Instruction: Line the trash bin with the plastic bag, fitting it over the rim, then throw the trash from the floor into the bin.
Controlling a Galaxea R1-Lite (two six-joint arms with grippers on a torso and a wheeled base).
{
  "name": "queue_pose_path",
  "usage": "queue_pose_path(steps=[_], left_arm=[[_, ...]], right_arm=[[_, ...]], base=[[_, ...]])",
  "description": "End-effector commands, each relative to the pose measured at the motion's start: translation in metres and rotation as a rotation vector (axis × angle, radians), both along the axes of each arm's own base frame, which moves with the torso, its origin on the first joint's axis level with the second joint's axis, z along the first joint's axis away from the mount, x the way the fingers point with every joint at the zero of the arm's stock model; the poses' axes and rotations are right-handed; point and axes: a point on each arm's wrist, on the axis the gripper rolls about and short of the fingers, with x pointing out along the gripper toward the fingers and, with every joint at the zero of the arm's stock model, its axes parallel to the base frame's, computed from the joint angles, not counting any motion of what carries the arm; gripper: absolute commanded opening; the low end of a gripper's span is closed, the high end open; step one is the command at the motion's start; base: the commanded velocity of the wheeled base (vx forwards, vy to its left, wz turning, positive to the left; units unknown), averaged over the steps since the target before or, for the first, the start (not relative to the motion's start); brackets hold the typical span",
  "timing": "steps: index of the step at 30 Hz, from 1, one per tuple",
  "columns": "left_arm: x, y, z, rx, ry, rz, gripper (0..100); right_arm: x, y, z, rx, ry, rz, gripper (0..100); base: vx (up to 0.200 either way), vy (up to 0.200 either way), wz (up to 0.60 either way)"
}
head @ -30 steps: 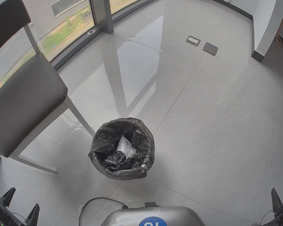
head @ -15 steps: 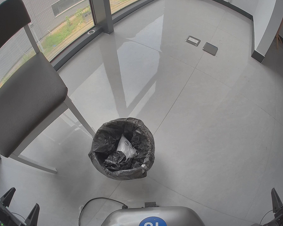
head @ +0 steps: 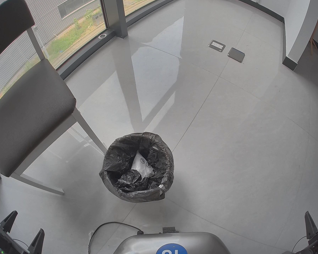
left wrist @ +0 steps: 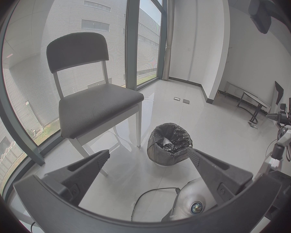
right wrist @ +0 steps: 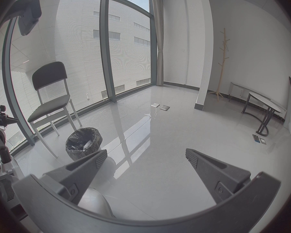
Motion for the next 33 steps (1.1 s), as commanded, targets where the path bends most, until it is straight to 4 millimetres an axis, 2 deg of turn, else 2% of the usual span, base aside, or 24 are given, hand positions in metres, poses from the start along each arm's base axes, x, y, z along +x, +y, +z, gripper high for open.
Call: queue_pose_path(steps=[1, 33], left_arm=[[0.0009, -0.0001, -0.0041, 0.002, 0.016, 0.000, 100], [0.0008, -0.0001, -0.0041, 0.003, 0.015, 0.000, 100]], right_arm=[[0.0001, 0.0000, -0.0052, 0.000, 0.001, 0.001, 100], [0.0001, 0.0000, -0.0052, 0.000, 0.001, 0.000, 100]], base=[[0.000, 0.000, 0.00], [0.000, 0.000, 0.00]])
